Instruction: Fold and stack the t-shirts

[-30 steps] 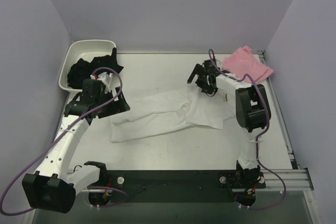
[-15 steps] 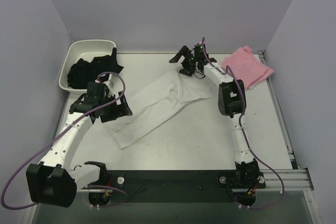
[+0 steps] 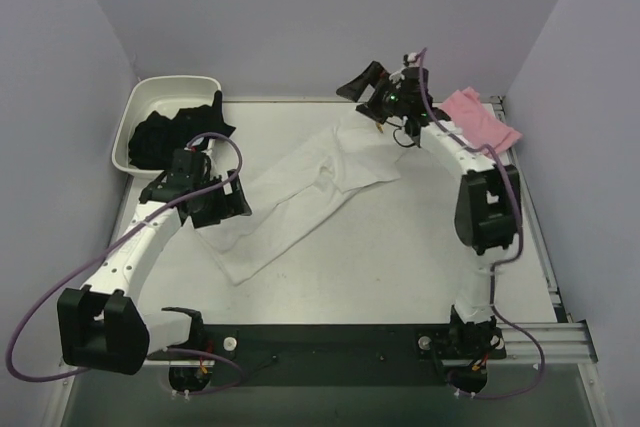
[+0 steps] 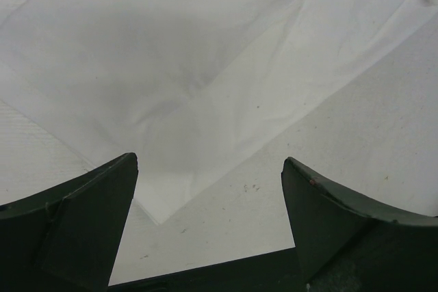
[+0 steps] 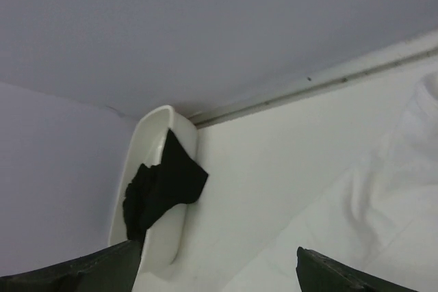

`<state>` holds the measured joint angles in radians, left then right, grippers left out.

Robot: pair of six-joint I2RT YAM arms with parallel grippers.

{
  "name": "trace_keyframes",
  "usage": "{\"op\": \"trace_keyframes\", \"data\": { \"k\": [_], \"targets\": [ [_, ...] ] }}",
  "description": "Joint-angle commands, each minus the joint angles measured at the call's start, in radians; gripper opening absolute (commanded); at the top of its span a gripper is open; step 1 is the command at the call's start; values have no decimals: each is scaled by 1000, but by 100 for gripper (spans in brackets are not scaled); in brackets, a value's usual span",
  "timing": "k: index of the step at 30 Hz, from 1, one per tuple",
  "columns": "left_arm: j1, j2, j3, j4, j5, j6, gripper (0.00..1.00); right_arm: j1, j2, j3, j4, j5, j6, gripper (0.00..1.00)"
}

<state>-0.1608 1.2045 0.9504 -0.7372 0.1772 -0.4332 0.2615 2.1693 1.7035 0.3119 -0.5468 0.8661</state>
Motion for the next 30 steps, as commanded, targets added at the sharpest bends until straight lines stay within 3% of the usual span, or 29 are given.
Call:
{"op": "trace_keyframes", "data": {
  "k": [1,10,15,25,30],
  "targets": [
    [-6,65,11,41,-64,-9,96,-4,-444,-168,87,18,-148,100],
    [-69,220,5,91,-148,-82,96,44,-972,-631,47,56,-216,100],
    [-109,288,7,111,-192,-122,96,116,-1144,-709,-79,100,-282,100],
    [-238,402,-58,185,-245,-245,96,157,-1306,-789,-212,136,-346,100],
    [-422,403,-82,222,-263,-332,96,159,-1326,-780,-264,162,-371,100]
  ]
}}
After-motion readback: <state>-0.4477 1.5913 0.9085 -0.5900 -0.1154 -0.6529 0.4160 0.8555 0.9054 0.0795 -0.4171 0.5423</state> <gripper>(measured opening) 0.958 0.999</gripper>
